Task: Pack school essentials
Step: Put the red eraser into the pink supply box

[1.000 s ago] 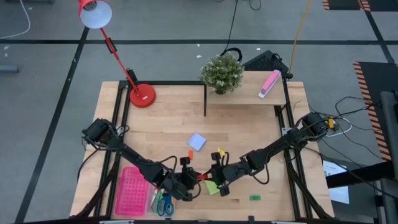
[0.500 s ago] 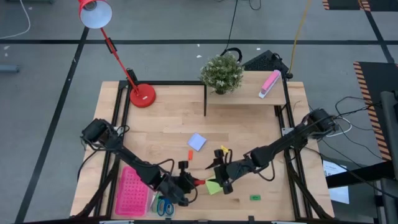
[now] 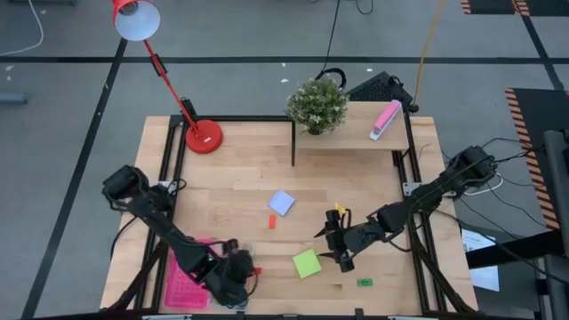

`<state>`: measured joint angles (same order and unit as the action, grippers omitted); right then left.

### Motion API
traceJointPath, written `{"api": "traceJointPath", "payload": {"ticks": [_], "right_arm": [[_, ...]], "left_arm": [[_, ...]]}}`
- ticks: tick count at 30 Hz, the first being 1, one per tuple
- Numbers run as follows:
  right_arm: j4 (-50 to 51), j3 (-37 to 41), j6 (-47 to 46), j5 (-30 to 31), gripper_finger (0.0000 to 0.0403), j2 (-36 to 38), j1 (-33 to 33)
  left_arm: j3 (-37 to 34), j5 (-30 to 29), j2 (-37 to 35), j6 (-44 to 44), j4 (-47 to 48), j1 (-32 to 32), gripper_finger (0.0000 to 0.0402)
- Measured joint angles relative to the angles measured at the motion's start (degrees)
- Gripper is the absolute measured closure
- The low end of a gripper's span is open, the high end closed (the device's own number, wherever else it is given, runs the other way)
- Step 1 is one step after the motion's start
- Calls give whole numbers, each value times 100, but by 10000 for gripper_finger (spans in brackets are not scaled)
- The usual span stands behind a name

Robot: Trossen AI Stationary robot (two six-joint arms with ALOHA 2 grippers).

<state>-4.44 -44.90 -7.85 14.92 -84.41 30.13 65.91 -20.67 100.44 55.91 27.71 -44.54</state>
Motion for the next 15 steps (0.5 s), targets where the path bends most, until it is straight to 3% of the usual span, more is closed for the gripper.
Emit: {"api": "traceJointPath", "payload": {"ticks": [10,15], "right_arm": [[-163,308,92,20,151,5,-83],[-226,308,93,18,152,5,-81]], "left_arm": [[0,-17,-160,1602,938,-587,321],[3,23,11,2120,786,-549,321]]}}
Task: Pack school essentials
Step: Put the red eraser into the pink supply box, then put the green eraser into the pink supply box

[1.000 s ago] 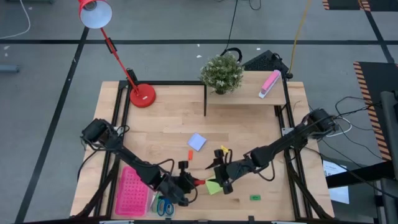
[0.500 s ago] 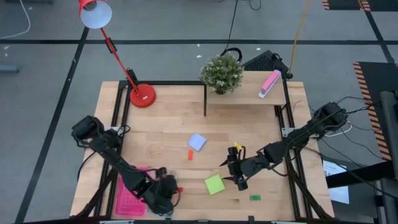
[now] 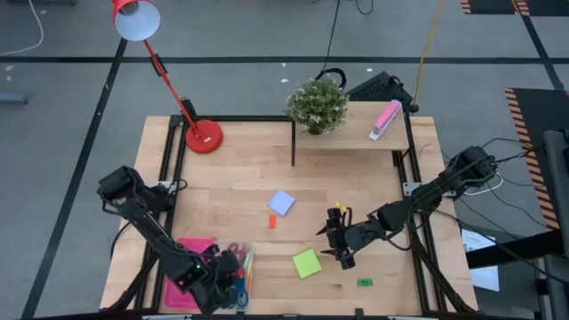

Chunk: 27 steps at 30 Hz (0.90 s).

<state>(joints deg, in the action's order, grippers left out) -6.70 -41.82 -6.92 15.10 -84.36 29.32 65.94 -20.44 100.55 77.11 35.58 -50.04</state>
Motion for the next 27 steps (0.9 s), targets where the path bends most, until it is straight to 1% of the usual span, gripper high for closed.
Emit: {"api": "traceJointPath", "payload": {"ticks": [4,6,10,13,16,18,22,27], "right_arm": [[4,0,-111,1,152,-2,0],[7,0,-136,-19,152,-2,8],[124,0,-299,-19,151,13,102],[368,0,-619,-16,151,54,269],[711,0,-1122,-20,151,60,612],[827,-4,-1492,-36,151,69,890],[1077,-2,-2246,-34,151,66,1518],[1229,-2,-3161,59,151,70,2133]], "left_arm": [[-6,91,97,13,-128,30,319],[-3,93,105,45,-123,61,312],[-6,82,110,31,-118,115,271],[-6,65,110,-79,-151,168,237],[-6,48,110,-221,-148,250,213],[-6,-1,108,-324,-153,293,205],[-6,-305,108,-589,-223,373,202],[-3,-676,108,-874,-279,553,202]]}}
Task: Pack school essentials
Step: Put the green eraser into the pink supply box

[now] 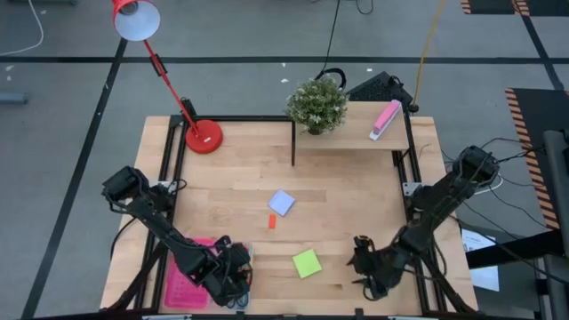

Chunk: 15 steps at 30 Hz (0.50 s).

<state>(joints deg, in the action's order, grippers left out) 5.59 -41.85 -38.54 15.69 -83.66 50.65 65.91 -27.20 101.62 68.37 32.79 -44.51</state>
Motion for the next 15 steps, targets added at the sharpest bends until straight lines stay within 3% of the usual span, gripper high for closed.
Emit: {"api": "traceJointPath", "payload": {"ticks": [15], "right_arm": [[426,0,-1386,746,151,-85,1226]], "left_arm": [[0,-744,-7,-636,-462,415,201]]}}
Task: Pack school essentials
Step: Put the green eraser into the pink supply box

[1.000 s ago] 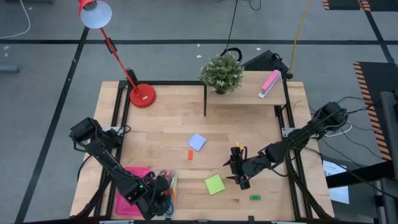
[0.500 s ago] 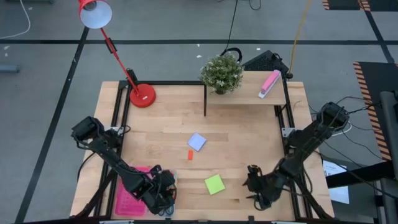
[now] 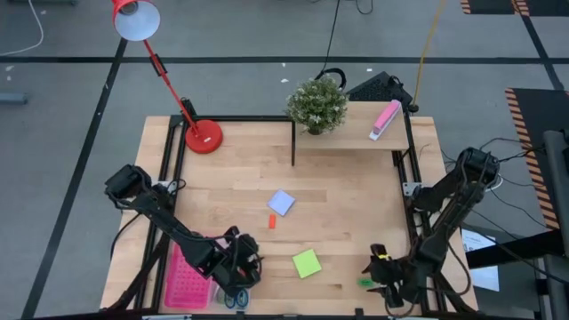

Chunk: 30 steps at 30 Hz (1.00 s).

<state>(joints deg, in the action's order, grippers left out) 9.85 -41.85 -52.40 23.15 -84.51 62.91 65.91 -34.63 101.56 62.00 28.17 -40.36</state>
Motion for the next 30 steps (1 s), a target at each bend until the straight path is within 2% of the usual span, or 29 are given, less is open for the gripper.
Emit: {"api": "traceJointPath", "payload": {"ticks": [9,17,21,30], "right_arm": [[-61,0,-291,55,151,-462,134],[-151,-23,-452,-224,157,-929,127],[-142,-29,-577,-147,190,-1075,127],[-108,-13,-478,-94,309,-1078,118]], "left_arm": [[0,-470,-2,-759,-621,34,201],[0,-505,-2,-993,-854,103,202],[0,-509,-2,-1264,-1116,111,202],[0,-507,-2,-1613,-1347,109,202]]}}
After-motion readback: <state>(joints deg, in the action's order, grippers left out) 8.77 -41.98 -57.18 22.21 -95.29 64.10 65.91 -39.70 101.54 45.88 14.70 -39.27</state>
